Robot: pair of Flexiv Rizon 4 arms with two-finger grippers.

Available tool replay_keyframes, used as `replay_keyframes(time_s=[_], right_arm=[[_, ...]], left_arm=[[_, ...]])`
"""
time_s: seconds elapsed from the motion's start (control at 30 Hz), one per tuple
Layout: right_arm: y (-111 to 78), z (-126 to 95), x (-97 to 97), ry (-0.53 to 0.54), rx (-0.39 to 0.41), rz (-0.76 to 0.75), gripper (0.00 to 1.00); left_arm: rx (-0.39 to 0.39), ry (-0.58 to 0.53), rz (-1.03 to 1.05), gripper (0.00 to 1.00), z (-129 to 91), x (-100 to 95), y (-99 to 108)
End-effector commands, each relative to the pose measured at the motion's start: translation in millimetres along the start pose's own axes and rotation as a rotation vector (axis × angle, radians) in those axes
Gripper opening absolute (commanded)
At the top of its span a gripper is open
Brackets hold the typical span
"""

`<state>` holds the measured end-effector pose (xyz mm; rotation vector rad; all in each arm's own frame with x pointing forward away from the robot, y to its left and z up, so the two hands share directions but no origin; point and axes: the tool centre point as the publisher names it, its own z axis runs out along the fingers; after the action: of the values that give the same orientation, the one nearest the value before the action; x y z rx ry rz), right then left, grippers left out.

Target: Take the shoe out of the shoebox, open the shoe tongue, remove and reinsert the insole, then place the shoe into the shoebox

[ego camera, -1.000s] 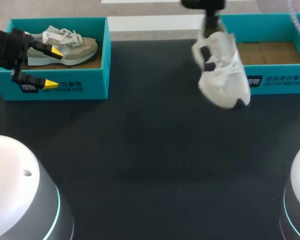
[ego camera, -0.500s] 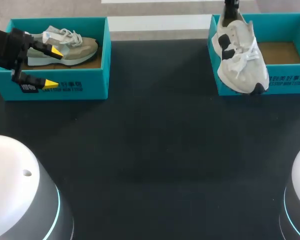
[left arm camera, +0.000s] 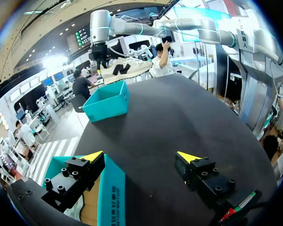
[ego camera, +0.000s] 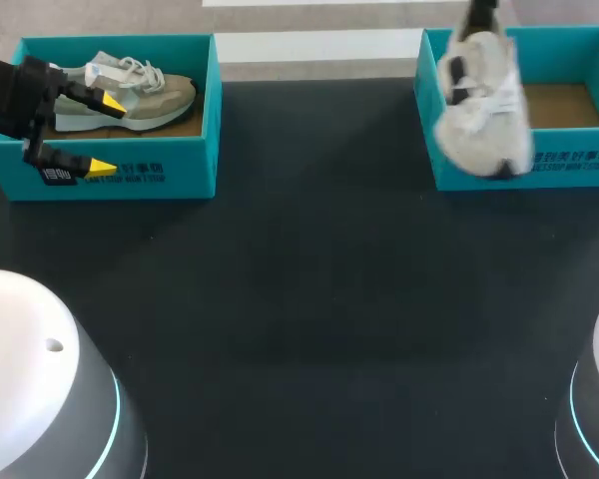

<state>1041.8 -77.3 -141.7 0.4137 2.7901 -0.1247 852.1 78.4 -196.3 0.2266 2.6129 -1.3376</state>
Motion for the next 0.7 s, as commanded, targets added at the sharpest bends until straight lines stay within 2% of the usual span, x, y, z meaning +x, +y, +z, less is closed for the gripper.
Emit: replay_keyframes(time_s=[0.03, 0.23, 0.37, 0.7], right_arm=[[-40.0, 14.1, -21.4, 0.0, 0.011, -0.015, 0.0], [-88.4, 29.3, -52.1, 0.001, 0.098, -0.034, 0.0], [-113.2, 42.2, -70.2, -0.009, 0.13, -0.045, 0.0], [-113.2, 42.2, -70.2, -0.009, 0.13, -0.045, 0.0]], left_arm=[[-0.004, 0.002, -0.001, 1.0, -0.7, 0.2, -0.2], [-0.004, 0.002, -0.001, 1.0, -0.7, 0.2, -0.2], [-0.004, 0.002, -0.001, 1.0, -0.7, 0.2, -0.2], [-0.004, 0.002, -0.001, 1.0, -0.7, 0.2, -0.2]])
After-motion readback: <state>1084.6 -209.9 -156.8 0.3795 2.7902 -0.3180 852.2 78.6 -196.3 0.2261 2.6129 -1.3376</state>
